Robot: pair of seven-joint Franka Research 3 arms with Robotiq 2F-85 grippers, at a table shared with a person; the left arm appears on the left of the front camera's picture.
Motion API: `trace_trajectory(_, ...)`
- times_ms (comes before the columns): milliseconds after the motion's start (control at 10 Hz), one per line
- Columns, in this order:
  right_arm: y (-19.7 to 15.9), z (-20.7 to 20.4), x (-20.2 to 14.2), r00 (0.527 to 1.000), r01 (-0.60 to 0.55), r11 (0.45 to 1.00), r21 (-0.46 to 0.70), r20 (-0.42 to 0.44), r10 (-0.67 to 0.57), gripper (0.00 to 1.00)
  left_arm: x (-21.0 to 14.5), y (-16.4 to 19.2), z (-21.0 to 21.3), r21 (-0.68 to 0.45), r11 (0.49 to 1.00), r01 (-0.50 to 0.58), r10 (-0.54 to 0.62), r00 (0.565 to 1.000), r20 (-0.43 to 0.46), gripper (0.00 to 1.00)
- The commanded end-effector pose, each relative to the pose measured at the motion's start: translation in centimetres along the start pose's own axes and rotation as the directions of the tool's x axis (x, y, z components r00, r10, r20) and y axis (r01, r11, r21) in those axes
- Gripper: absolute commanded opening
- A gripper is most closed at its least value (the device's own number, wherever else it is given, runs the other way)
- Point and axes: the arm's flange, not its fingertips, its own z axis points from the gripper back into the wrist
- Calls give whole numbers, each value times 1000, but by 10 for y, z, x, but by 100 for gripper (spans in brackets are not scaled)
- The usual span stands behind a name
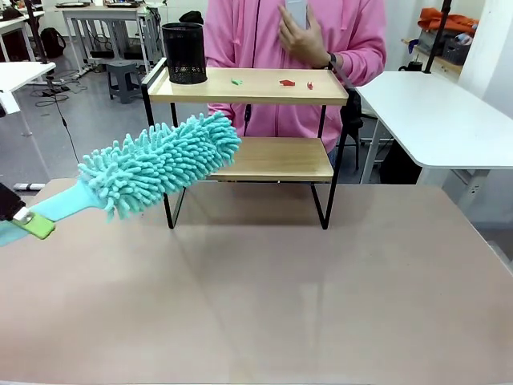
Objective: Clean the shelf.
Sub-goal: Clean the specific tier of the Shelf with the Duster once objects are removed.
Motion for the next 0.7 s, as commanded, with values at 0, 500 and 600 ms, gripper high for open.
trace_trajectory(0, 1, -1, 2, 1000, -25, 1000, 17, 11, 25, 100, -32, -4, -43, 63, 995, -75, 74, 997, 12, 13)
trace_trajectory(500, 1, -1, 2, 1000, -25, 1000, 17, 11, 25, 100, -49, -1, -38, 268, 947, -175, 154, 983, 99, 13)
trace_trajectory(600, 1, -1, 2, 1000, -25, 1000, 17, 11, 25, 100, -48, -1, -40, 288, 938, -194, 168, 979, 112, 13)
